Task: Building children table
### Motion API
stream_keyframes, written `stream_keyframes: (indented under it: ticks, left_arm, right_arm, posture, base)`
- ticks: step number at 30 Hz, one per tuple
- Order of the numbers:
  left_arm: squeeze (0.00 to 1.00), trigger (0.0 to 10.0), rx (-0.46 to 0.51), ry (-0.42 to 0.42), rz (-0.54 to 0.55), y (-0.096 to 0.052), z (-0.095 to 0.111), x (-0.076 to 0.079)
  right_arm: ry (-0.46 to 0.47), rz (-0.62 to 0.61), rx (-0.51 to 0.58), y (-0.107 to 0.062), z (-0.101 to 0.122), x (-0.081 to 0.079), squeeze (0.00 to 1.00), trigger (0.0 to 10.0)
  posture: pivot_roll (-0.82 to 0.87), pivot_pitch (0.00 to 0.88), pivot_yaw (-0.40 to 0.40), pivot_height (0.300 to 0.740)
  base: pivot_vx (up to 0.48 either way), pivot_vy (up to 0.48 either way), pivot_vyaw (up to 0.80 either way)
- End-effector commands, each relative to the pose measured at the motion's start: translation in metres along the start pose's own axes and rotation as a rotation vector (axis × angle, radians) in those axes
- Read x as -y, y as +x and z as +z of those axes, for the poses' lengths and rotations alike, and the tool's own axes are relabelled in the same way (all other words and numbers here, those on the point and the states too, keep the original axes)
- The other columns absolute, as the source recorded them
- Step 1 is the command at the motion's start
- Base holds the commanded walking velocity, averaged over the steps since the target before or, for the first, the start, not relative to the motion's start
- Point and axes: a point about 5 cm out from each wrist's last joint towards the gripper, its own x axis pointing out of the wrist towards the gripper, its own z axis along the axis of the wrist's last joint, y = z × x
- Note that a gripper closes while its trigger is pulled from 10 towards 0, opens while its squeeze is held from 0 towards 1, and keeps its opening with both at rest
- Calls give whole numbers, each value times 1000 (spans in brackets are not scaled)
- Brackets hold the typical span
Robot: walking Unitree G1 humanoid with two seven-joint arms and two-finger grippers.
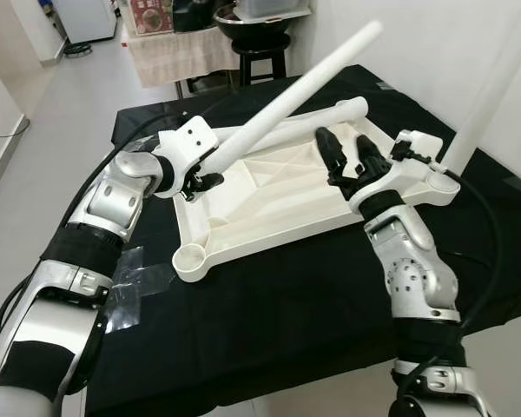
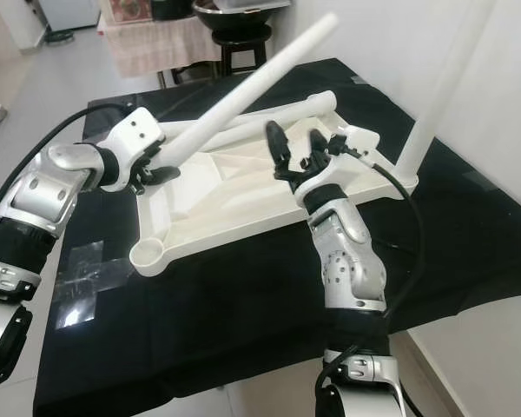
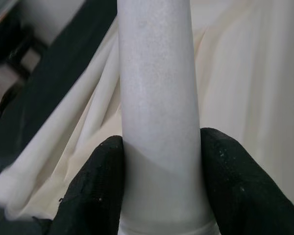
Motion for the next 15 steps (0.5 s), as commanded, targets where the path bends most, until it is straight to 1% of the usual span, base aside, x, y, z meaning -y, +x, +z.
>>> stream_keyframes:
  ticks: [1, 2, 3, 4, 5, 6, 7, 8, 10, 12, 13, 14, 15]
  left_arm:
    - [0, 10000, 120, -19, -30, -5, 10, 1]
    - [0, 10000, 217, -74, -112, -9, 16, 6]
    - [0, 10000, 217, -74, -112, -9, 16, 6]
    - [0, 10000, 275, -104, -172, -13, 19, 10]
    - [0, 10000, 275, -104, -172, -13, 19, 10]
    - [0, 10000, 309, -126, -243, -18, 18, 14]
    - [0, 10000, 342, -164, -301, -25, 17, 14]
    - [0, 10000, 361, -196, -333, -29, 15, 14]
    - [0, 10000, 361, -196, -333, -29, 15, 14]
    - [0, 10000, 414, -248, -375, -39, 16, 9]
    - [0, 10000, 452, -267, -389, -43, 18, 8]
    - [0, 10000, 479, -277, -398, -45, 20, 7]
    - [0, 10000, 506, -287, -421, -48, 22, 9]
  right_arm:
    - [36, 85, -8, -2, 0, -7, 0, 10000]
    - [33, 146, -21, -1, 1, -9, 0, 10000]
    - [33, 146, -21, -1, 1, -9, 0, 10000]
    - [27, 187, -28, 0, 2, -10, 0, 10000]
    - [27, 187, -28, 0, 2, -10, 0, 10000]
    - [25, 261, -24, 1, 6, -13, 0, 10000]
    - [0, 345, -34, 1, 10, -16, 1000, 10000]
    - [-28, 397, -43, 1, 13, -18, 1000, 10000]
    - [-28, 397, -43, 1, 13, -18, 1000, 10000]
    - [-85, 411, -53, 8, 22, -16, 1000, 10000]
    - [-94, 425, -51, 11, 29, -16, 333, 10000]
    - [-96, 437, -49, 13, 33, -16, 333, 10000]
    - [-104, 461, -48, 14, 37, -18, 0, 10000]
  posture:
    - [3, 66, 52, 740]
    - [1, 67, 52, 740]
    - [1, 67, 52, 740]
    - [1, 67, 51, 740]
    - [1, 67, 51, 740]
    - [3, 67, 49, 740]
    - [4, 70, 45, 740]
    - [4, 71, 44, 740]
    - [4, 71, 44, 740]
    - [1, 75, 37, 740]
    - [2, 77, 36, 740]
    - [2, 77, 36, 740]
    - [2, 80, 36, 740]
  base:
    - [0, 0, 0]
    - [0, 0, 0]
    - [0, 0, 0]
    - [0, 0, 0]
    - [0, 0, 0]
    - [0, 0, 0]
    - [0, 0, 0]
    - [0, 0, 0]
    - [0, 0, 0]
    - [0, 0, 0]
    - [0, 0, 0]
    - [0, 0, 0]
    - [0, 0, 0]
